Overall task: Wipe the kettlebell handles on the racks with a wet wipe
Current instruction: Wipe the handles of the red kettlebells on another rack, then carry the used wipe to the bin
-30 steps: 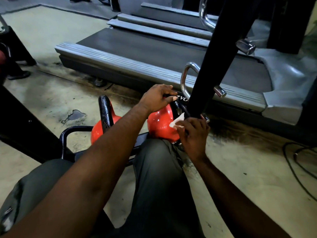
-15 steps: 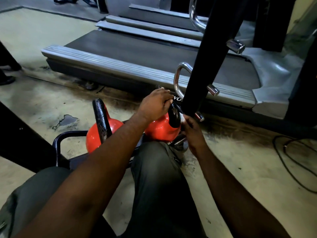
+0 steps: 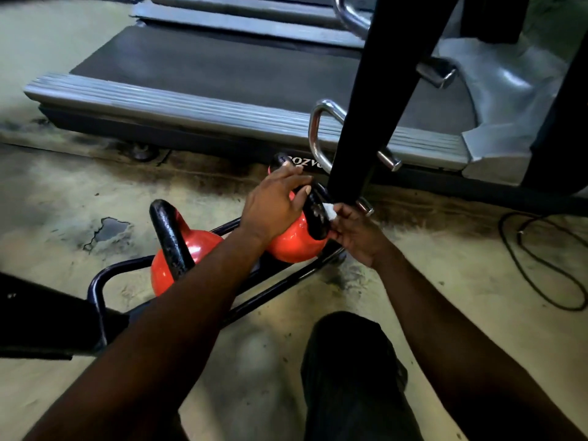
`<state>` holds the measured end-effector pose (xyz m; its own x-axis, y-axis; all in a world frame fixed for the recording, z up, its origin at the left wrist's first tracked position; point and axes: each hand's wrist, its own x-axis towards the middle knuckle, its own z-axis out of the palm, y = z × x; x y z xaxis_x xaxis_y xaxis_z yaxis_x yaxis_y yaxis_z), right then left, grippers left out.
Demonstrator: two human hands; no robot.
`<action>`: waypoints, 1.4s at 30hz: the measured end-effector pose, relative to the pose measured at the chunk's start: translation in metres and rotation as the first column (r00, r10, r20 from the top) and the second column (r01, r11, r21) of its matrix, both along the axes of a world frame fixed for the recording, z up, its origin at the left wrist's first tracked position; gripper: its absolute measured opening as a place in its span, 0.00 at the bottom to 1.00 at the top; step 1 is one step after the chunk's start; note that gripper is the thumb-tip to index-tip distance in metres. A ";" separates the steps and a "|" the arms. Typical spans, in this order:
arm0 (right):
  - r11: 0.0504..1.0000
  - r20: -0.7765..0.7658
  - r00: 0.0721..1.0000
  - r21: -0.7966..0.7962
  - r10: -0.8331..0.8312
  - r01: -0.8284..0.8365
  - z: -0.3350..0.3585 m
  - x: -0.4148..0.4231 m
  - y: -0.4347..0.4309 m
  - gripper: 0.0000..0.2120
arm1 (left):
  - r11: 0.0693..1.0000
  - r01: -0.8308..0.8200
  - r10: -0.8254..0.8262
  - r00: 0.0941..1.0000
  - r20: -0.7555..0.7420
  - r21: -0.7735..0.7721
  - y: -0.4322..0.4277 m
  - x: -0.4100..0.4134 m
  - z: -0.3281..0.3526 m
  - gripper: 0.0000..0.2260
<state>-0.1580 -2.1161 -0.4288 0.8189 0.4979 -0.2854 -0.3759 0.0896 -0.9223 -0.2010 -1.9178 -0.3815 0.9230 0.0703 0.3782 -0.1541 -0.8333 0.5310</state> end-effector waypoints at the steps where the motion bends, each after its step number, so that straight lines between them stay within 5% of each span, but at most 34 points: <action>1: 0.998 0.002 1.000 -0.049 -0.029 0.029 -0.001 0.001 0.001 0.10 | 1.000 -0.009 0.009 0.999 -0.052 0.010 -0.001 0.002 0.000 0.14; 4: 0.987 -0.009 0.999 -0.159 -0.033 0.031 0.016 0.001 0.001 0.08 | 1.000 -0.023 0.022 0.967 -0.253 -0.004 -0.009 0.000 0.023 0.13; 6: 0.989 -0.082 0.996 -0.146 -0.030 0.017 0.034 -0.009 -0.009 0.04 | 0.991 -0.087 0.048 0.940 -0.339 -0.099 -0.019 -0.022 0.044 0.11; 9: 0.998 -0.178 0.983 -0.055 -0.033 0.024 0.071 -0.030 -0.030 0.11 | 0.968 -0.132 0.029 0.904 -0.426 -0.215 -0.038 -0.060 0.074 0.13; 11: 0.998 -0.242 0.969 0.014 -0.055 0.060 0.107 -0.048 -0.047 0.04 | 0.962 -0.131 -0.006 0.867 -0.498 -0.240 -0.054 -0.078 0.098 0.10; 24: 0.923 -0.359 0.868 0.042 -0.343 0.383 0.316 -0.176 -0.166 0.07 | 0.957 0.019 -0.178 0.825 -0.536 -0.289 -0.179 -0.127 0.284 0.13; 26: 0.864 -0.354 0.804 -0.023 -0.477 0.503 0.406 -0.191 -0.225 0.07 | 0.947 0.116 -0.272 0.785 -0.556 -0.300 -0.230 -0.125 0.377 0.14; 31: 0.806 -0.388 0.734 -0.042 -0.558 0.591 0.441 -0.208 -0.253 0.09 | 0.942 0.177 -0.315 0.762 -0.565 -0.286 -0.260 -0.118 0.394 0.12; 36: 0.770 -0.252 0.731 -0.129 -0.635 0.625 0.488 -0.211 -0.344 0.16 | 0.909 0.342 -0.417 0.745 -0.522 -0.237 -0.360 -0.098 0.436 0.10; 42: 0.605 -0.017 0.622 -0.251 -0.783 0.756 0.510 -0.202 -0.452 0.10 | 0.811 0.538 -0.574 0.651 -0.497 -0.231 -0.474 -0.073 0.451 0.12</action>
<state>-0.3599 -2.5679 0.0807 0.8266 -0.3807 -0.4146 -0.3562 0.2164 -0.9090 -0.2737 -2.3917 0.0698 0.8412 -0.5170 -0.1584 -0.2645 -0.6490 0.7133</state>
